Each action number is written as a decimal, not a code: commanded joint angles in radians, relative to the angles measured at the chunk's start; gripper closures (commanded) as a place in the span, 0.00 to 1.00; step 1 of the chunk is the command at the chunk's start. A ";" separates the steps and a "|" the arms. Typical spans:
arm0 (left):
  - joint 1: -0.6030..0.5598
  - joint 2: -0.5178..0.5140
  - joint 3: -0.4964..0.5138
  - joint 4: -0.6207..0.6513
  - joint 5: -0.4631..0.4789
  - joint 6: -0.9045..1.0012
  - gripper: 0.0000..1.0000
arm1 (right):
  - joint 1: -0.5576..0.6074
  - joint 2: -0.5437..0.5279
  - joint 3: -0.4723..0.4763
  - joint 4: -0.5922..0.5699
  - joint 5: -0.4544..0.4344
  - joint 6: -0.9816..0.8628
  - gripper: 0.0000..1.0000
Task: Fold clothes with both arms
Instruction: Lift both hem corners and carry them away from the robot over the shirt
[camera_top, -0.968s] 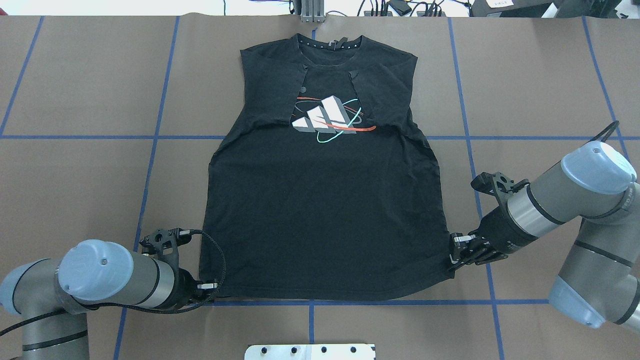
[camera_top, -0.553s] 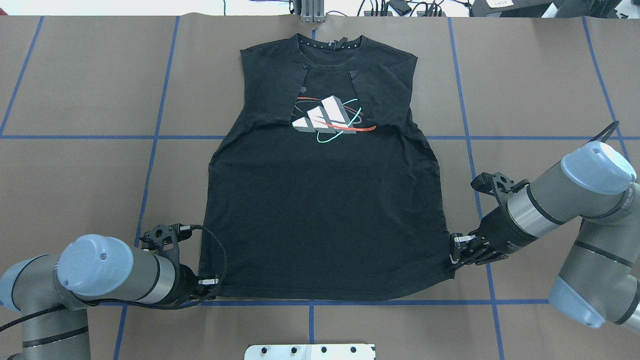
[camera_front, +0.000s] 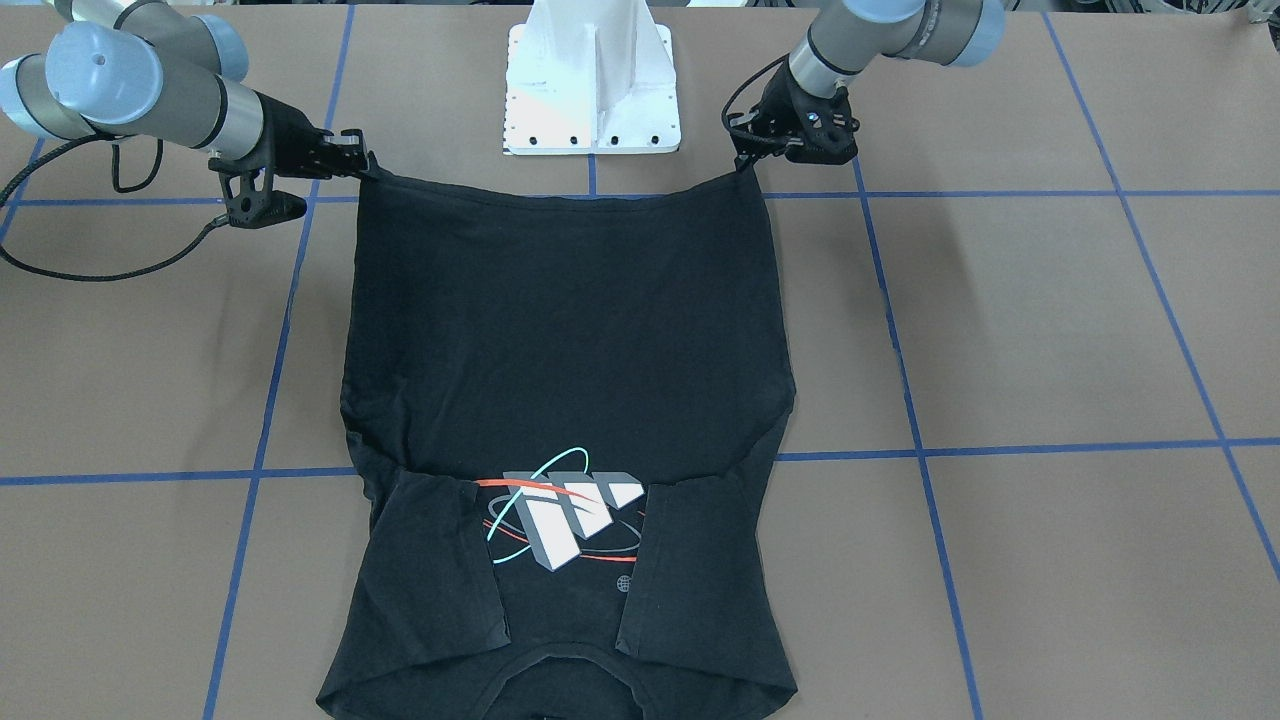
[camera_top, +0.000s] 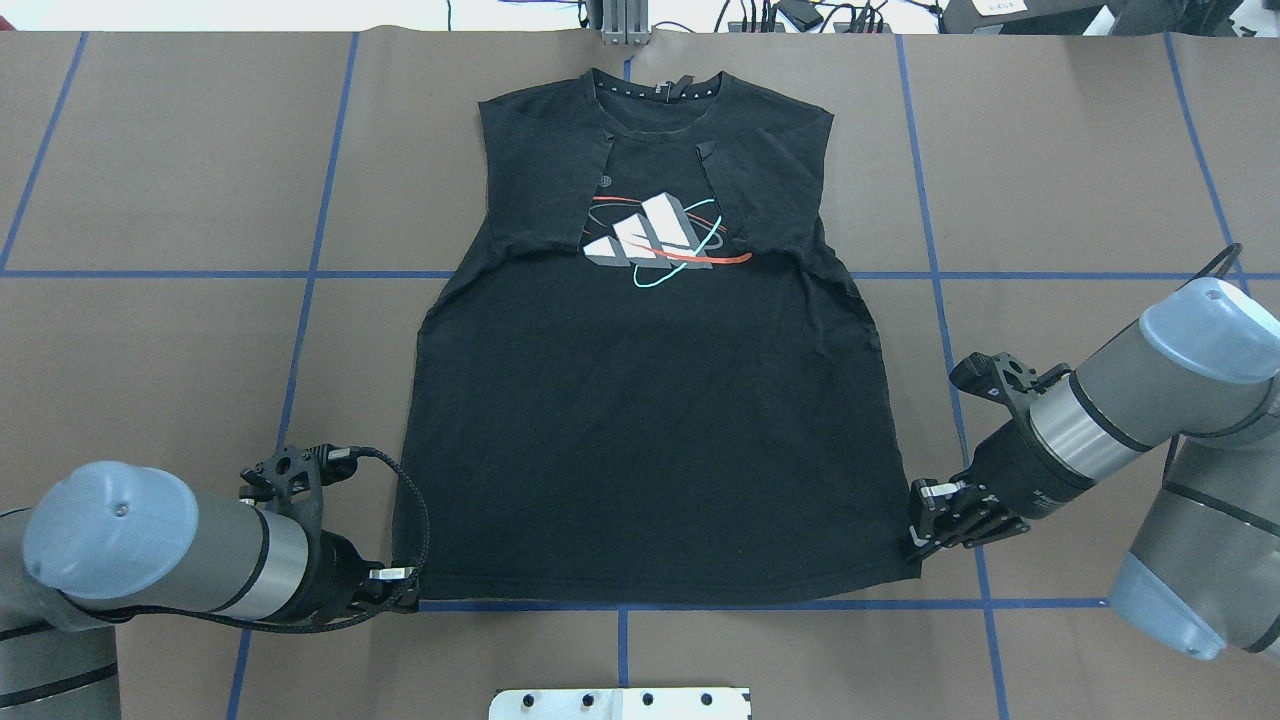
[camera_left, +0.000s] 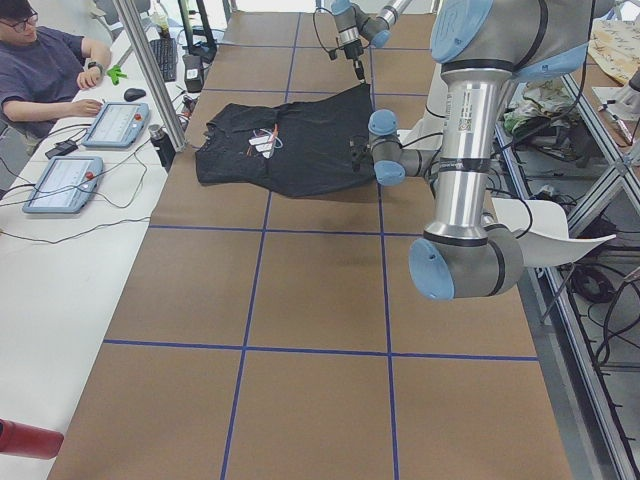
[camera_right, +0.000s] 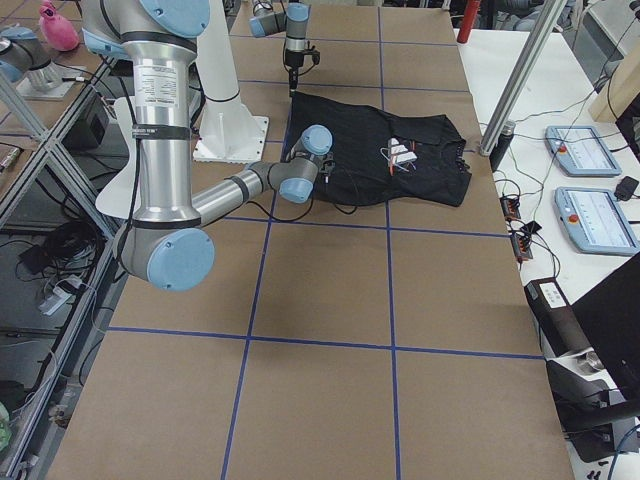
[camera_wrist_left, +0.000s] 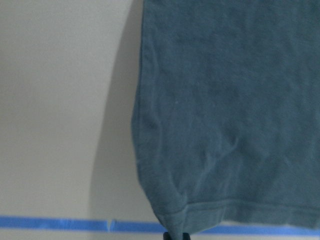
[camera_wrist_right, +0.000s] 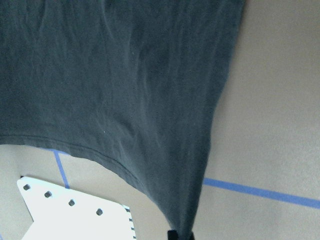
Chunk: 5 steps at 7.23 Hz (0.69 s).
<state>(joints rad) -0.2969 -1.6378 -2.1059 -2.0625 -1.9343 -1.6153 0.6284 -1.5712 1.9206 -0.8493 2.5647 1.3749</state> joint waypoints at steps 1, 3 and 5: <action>0.001 0.036 -0.078 0.024 -0.061 0.000 1.00 | 0.001 -0.086 0.000 0.141 0.164 0.001 1.00; 0.015 0.035 -0.133 0.100 -0.176 0.000 1.00 | 0.002 -0.180 -0.006 0.260 0.273 0.003 1.00; 0.045 0.032 -0.187 0.168 -0.196 -0.003 1.00 | -0.004 -0.193 -0.006 0.315 0.285 0.073 1.00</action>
<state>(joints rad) -0.2665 -1.6048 -2.2647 -1.9291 -2.1144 -1.6167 0.6282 -1.7543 1.9157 -0.5724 2.8376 1.4051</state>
